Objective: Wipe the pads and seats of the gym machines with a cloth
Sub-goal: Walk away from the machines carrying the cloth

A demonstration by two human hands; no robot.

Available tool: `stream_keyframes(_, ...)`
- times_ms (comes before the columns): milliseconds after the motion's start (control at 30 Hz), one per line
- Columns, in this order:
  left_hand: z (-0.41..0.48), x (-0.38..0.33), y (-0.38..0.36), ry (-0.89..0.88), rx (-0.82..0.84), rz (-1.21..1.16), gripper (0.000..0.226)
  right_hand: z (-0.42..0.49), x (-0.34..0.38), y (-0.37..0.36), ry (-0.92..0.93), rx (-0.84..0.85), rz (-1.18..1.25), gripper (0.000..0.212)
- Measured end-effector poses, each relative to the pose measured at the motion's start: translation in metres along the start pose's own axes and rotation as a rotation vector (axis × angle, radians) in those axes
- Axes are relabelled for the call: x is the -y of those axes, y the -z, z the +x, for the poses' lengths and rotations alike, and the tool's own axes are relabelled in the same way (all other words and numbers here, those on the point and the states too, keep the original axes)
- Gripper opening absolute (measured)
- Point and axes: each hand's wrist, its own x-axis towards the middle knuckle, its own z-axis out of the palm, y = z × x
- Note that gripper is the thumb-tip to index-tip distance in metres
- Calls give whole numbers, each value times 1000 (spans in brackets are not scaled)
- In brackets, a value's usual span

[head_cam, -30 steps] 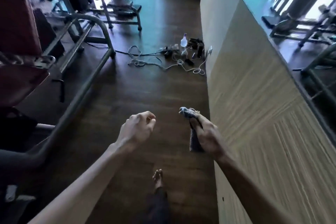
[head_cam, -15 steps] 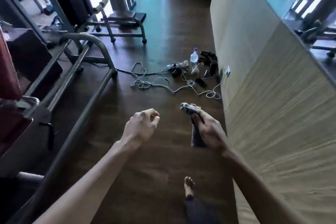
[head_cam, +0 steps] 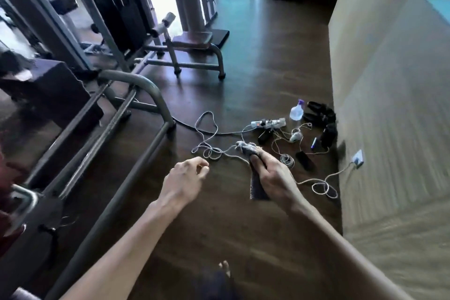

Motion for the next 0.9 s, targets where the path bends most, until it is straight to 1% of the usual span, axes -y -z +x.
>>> stream_keyframes(100,95,-2,11,6,-28,-24,18,99,-2,-6,-4,15,-7,35)
stream_keyframes(267,265,1,42,3,-29,-56,15,266,1,-15,-29,18,-20,35)
stream_keyframes(367,363,-7,72,16,-53,-58,17,364,7,-14,-21,-2,-8,35)
stream_keyframes(467,446,-19,97,-8,-57,-34,17,451,16,-13,-7,5,-14,35)
stream_keyframes(633,601,-27,124,0,-79,-45,17,610,19,-18,13,20,-16,34)
stream_keyframes(767,730,-35,143,31,-110,-71,16,746,17,-25,40,35,8,34)
stream_keyframes(900,844,-46,176,98,-122,-60,14,875,32,-30,61,68,31,34)
